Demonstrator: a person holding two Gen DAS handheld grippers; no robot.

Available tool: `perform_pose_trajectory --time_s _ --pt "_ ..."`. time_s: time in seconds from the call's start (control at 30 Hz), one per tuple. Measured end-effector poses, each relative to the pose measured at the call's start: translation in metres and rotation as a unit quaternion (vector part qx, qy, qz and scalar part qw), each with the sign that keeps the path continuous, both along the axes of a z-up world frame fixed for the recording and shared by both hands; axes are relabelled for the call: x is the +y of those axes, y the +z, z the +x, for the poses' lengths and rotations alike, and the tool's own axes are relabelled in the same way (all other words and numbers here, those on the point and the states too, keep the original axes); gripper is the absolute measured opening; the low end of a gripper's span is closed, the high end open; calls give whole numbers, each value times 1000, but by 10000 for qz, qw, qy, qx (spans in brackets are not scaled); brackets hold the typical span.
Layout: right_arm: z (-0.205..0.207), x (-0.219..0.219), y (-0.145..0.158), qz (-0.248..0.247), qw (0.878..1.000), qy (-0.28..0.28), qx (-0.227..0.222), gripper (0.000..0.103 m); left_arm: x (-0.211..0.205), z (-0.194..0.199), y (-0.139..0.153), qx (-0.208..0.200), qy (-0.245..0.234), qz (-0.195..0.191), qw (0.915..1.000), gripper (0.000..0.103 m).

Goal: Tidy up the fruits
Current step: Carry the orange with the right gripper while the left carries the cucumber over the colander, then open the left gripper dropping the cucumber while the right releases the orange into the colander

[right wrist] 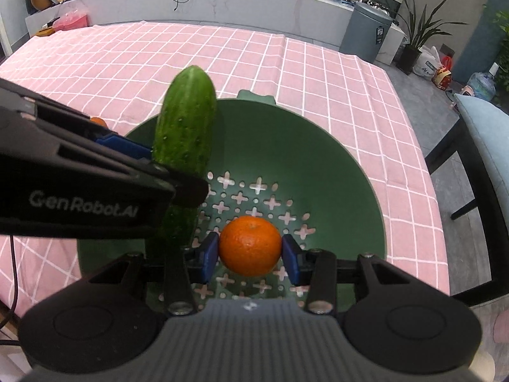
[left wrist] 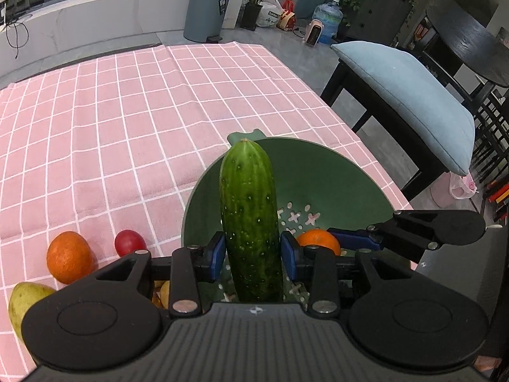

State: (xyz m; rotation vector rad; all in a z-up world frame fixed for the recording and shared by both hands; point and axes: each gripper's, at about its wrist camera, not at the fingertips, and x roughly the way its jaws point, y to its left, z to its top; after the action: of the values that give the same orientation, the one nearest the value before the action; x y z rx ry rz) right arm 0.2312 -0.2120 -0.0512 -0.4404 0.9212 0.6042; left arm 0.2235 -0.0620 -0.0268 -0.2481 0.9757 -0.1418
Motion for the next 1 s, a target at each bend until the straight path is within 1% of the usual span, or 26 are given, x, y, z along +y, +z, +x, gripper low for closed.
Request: perform_pose_trajectory --time_s 0.13,0.3,0.33,0.43,0.5,0.57,0.6,0.63,0.83,1.0 --pt "4 4 -7 -90 9999 4 98 39 -1 8 -3 22 -101 -16 9999 42" --pt "6 6 -13 -115 9996 -60 239 40 -10 9 -4 -41 -248 274 9993 43" --pt "6 6 -13 -132 9995 -92 261 40 -10 9 -3 -57 -270 290 9992 45" --pt "4 4 -11 -222 9993 -184 232 40 -7 5 -2 -73 -342 138 9993 51" --pt "2 2 -8 -236 9992 -219 227 41 -5 0 2 -140 -393 116 9991 52" --pt "-1 -1 -4 -206 9992 -275 208 52 -4 -7 8 -233 -429 132 9987 53" --pt "-2 -3 -2 -218 9992 -312 131 62 -3 -10 12 -271 -435 118 9986 54" --pt "-5 -4 3 -222 9992 -345 17 66 0 -15 16 -313 -438 93 9985 55" --pt "-23 -5 34 -107 9977 -506 -443 66 16 -40 42 -558 -419 146 9975 55" --pt "-51 4 63 456 9954 -537 -653 66 42 -64 63 -740 -333 227 9964 55"
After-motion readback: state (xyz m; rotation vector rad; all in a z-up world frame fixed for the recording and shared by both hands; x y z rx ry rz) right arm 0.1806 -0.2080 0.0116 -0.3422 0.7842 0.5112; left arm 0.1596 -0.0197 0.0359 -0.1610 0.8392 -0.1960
